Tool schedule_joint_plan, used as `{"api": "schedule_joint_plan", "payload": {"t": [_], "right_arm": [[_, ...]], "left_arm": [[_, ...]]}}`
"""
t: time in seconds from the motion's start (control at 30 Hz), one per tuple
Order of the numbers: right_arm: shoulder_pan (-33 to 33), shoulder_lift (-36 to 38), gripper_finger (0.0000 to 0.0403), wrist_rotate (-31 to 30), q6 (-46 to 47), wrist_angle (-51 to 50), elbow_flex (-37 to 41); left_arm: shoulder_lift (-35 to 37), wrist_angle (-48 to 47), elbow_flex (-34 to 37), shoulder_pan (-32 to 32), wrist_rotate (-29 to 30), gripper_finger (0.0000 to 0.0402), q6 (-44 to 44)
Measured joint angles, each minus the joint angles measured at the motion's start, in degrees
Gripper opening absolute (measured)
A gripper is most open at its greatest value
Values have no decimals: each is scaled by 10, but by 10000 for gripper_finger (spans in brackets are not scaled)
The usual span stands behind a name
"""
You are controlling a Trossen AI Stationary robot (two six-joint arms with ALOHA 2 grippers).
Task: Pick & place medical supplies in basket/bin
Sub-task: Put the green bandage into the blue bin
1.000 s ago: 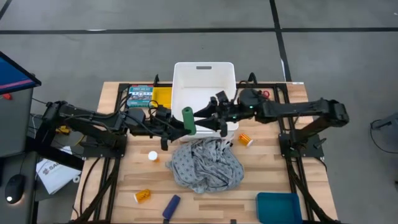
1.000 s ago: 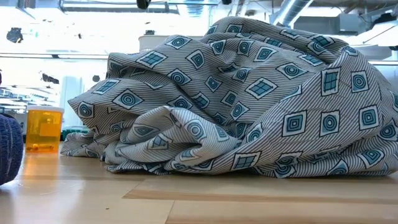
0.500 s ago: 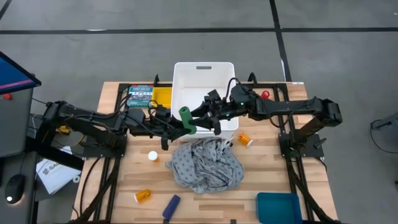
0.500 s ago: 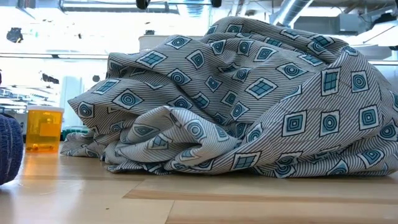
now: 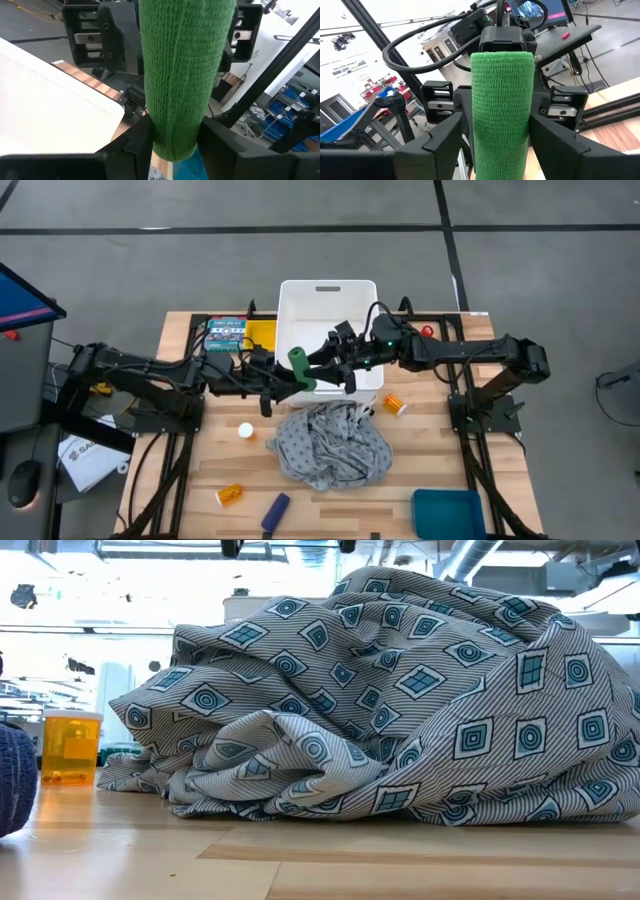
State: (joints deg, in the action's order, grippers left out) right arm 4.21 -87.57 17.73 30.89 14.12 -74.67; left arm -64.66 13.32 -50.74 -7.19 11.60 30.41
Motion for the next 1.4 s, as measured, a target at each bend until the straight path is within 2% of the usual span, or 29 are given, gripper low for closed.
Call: {"api": "schedule_joint_plan", "payload": {"t": [0.2,0.4,0.67,0.87,1.1,1.4], "right_arm": [[0,0,219,0,0,1,0],[0,-31,216,13,6,21,-8],[9,-56,183,60,6,6,-48],[15,-56,162,66,6,4,-49],[15,-56,155,66,6,4,-49],[23,-55,155,69,6,6,-50]], "left_arm": [[0,1,0,4,-9,132,0],[0,0,0,10,-10,132,0],[0,3,0,11,-12,132,2],[0,2,-1,11,-10,132,3],[0,1,-1,11,-10,133,13],[0,-7,0,8,-23,176,18]]}}
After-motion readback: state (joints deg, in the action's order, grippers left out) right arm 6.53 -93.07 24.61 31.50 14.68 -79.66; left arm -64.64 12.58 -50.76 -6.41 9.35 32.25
